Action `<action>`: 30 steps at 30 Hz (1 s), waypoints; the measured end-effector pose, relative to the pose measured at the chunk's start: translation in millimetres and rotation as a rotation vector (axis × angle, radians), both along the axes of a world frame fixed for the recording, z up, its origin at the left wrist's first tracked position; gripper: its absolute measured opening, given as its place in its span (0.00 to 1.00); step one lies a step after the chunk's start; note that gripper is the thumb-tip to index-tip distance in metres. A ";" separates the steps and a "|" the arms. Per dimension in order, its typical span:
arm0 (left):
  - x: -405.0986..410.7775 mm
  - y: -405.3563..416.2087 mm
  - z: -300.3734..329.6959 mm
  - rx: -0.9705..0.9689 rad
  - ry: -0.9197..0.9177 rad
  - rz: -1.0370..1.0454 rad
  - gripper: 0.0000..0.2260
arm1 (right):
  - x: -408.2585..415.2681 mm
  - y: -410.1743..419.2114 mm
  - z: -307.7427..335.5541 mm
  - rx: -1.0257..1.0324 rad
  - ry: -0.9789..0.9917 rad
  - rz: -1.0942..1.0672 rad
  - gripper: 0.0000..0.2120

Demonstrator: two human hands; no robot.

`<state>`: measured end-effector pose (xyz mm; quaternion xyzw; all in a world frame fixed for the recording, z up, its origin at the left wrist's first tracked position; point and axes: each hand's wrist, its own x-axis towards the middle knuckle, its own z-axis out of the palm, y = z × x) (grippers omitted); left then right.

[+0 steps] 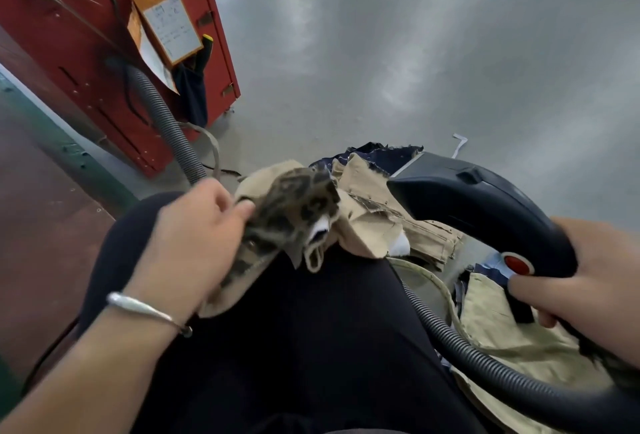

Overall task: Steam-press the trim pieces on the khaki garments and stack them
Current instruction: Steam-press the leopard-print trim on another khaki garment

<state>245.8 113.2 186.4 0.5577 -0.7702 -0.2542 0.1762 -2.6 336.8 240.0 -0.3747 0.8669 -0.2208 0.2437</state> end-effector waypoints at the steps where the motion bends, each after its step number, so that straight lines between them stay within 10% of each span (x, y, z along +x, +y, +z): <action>1: 1.6 -9.9 3.2 -0.041 0.015 0.044 0.12 | 0.9 0.1 0.9 0.003 0.000 0.013 0.22; 11: -35.9 44.4 16.7 0.887 0.558 -0.331 0.13 | -0.8 1.3 4.6 0.061 -0.065 -0.037 0.22; 16: -27.5 15.6 6.3 0.050 0.105 -0.261 0.11 | -7.1 10.3 8.7 0.111 -0.064 -0.085 0.22; 23: -17.7 35.9 -0.3 -0.128 -0.126 -0.513 0.25 | 27.4 -1.8 19.6 0.226 0.091 0.059 0.18; 30: -21.1 58.9 -17.0 -0.337 -0.131 -0.626 0.15 | 39.4 -0.4 -1.9 0.339 0.049 0.115 0.13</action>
